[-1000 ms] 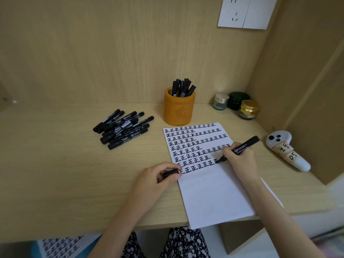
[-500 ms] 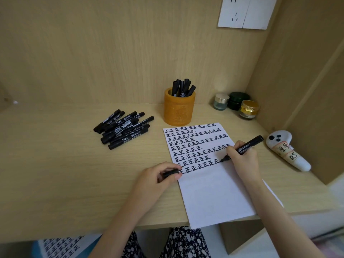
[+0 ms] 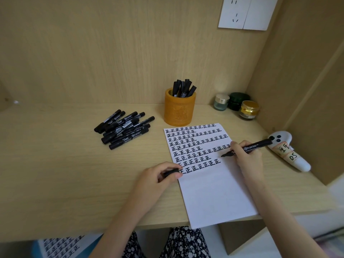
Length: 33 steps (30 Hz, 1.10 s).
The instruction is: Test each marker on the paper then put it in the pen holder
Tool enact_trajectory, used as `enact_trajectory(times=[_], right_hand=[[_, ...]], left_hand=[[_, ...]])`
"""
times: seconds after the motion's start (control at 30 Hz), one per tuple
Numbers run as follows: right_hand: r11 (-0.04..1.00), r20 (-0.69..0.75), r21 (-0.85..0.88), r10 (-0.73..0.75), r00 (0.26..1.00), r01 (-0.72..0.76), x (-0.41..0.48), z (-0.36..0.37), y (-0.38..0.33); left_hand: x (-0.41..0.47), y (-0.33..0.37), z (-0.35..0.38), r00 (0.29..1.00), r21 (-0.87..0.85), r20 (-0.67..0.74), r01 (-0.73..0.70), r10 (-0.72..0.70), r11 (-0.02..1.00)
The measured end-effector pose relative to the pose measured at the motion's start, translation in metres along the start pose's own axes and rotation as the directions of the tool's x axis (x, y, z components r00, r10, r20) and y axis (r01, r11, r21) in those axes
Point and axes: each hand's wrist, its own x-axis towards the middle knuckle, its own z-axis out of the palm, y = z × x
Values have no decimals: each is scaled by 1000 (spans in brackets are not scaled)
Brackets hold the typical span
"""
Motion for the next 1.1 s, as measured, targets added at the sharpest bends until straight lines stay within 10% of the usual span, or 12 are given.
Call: enact_trajectory(times=[1.1], right_hand=[[975,330,211,1,944,-75,-70,72,-47]], left_hand=[[5,12,0,981,-428,-167,13,-93,904]])
